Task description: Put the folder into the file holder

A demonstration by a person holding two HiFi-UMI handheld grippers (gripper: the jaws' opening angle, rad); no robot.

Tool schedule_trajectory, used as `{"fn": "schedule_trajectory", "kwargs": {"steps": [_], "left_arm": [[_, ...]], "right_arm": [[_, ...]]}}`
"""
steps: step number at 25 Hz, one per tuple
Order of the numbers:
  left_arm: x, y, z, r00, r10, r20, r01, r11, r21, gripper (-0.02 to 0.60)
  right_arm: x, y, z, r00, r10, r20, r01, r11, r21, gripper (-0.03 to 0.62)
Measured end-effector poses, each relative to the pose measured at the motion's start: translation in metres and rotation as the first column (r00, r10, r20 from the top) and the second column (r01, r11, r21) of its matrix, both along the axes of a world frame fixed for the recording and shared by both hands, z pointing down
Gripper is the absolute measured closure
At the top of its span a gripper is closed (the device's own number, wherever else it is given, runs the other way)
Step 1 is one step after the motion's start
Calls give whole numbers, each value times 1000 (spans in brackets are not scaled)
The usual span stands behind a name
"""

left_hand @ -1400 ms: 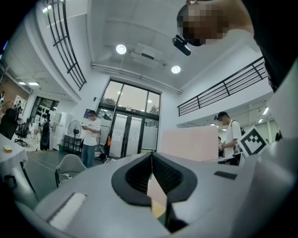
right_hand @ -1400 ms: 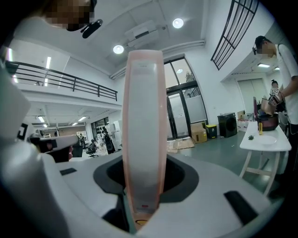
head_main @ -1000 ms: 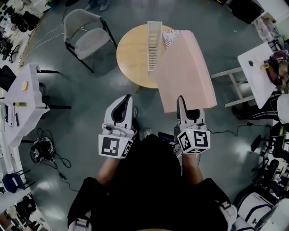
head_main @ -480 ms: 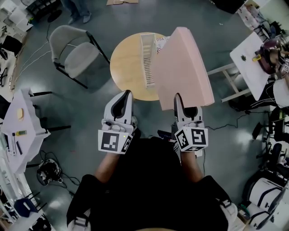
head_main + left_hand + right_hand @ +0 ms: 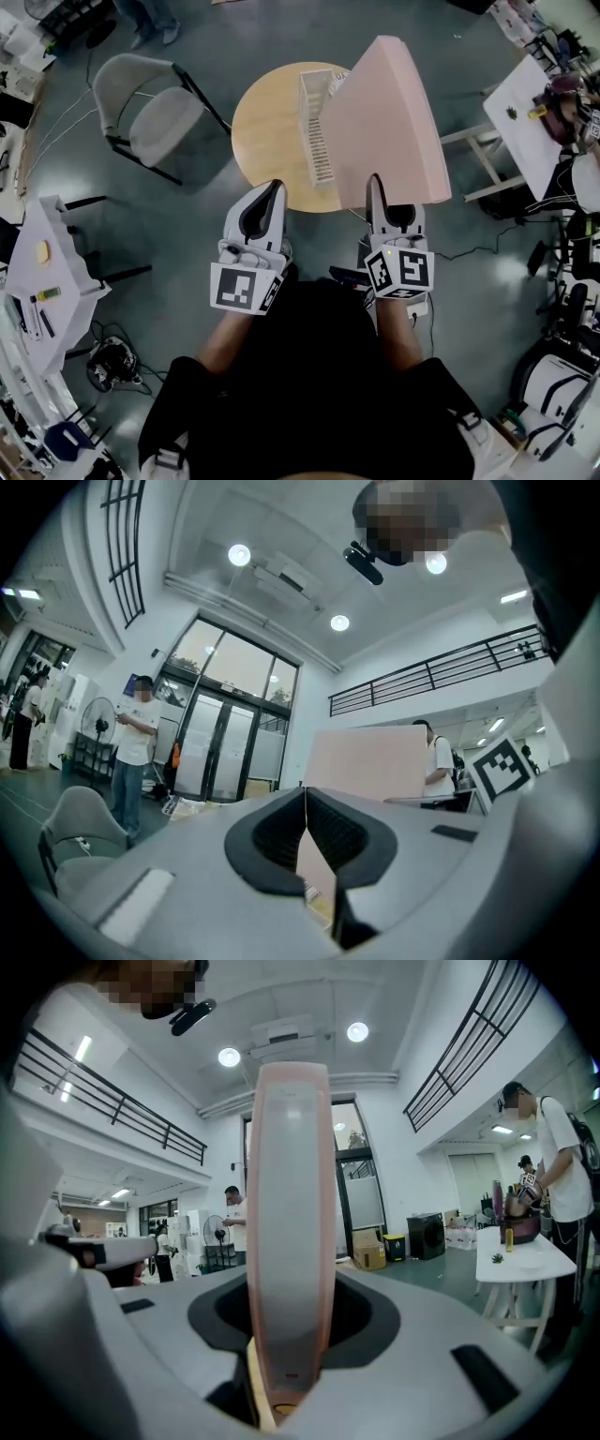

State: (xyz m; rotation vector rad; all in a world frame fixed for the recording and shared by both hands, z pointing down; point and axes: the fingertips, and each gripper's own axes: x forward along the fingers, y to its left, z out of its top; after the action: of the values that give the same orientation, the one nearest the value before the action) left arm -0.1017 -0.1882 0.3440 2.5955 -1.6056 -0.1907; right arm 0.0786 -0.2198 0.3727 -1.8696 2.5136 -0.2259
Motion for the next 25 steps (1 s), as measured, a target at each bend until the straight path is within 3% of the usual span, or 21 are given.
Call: {"fn": "schedule_trajectory", "kwargs": {"steps": [25], "left_arm": [[-18, -59, 25, 997, 77, -15, -78, 996, -38, 575]], "right_arm": [[-32, -72, 55, 997, 72, -33, -72, 997, -1, 456]]}}
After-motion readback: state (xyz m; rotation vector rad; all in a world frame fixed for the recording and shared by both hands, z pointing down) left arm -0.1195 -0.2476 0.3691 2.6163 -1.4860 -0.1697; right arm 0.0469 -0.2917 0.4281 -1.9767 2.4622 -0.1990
